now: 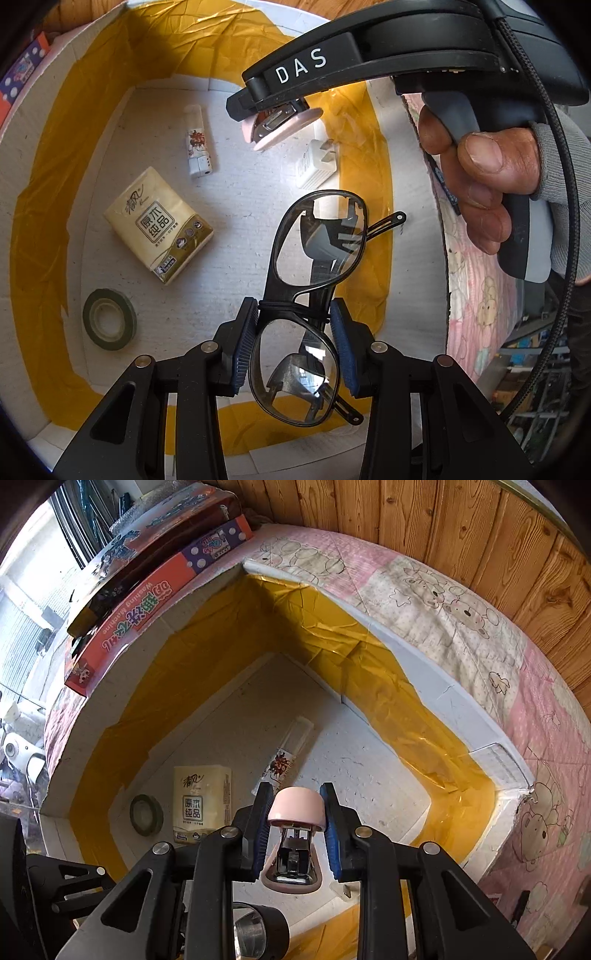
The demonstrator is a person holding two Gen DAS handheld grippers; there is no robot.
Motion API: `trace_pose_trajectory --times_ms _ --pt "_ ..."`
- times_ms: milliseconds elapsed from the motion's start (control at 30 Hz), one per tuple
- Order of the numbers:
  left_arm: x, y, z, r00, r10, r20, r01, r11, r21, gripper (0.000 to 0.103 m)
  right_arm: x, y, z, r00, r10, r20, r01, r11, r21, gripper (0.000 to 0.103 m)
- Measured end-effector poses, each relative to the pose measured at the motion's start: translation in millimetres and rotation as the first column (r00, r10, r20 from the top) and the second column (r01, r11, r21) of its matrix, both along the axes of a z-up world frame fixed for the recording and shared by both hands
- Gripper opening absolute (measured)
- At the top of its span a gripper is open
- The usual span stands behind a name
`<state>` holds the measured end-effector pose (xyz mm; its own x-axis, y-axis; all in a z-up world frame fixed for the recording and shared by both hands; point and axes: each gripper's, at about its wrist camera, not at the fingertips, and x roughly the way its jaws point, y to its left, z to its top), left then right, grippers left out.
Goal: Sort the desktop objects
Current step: 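Open the left tool to drop the glasses while the right tool releases the stapler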
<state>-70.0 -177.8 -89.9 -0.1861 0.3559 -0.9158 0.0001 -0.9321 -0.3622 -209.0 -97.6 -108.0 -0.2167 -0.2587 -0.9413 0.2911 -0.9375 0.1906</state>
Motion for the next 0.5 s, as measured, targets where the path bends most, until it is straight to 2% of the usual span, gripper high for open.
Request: trace_pose_trajectory --times_ms 200,467,500 --pt "0.0 3.4 -4.3 1.000 -0.003 0.014 0.003 1.000 -0.002 0.042 -3.8 -3.2 -8.8 1.000 0.013 0.021 -0.014 1.000 0.025 0.027" --pt "1.2 5.7 -1.7 1.000 0.005 0.010 -0.005 1.000 -0.001 0.043 -4.4 0.3 -0.2 1.000 0.004 0.003 -0.004 1.000 0.015 0.029" --pt "1.4 5.4 -0.5 1.000 0.010 0.009 -0.010 1.000 -0.001 0.046 -3.7 1.8 1.4 1.000 -0.002 0.000 0.002 1.000 0.013 0.032"
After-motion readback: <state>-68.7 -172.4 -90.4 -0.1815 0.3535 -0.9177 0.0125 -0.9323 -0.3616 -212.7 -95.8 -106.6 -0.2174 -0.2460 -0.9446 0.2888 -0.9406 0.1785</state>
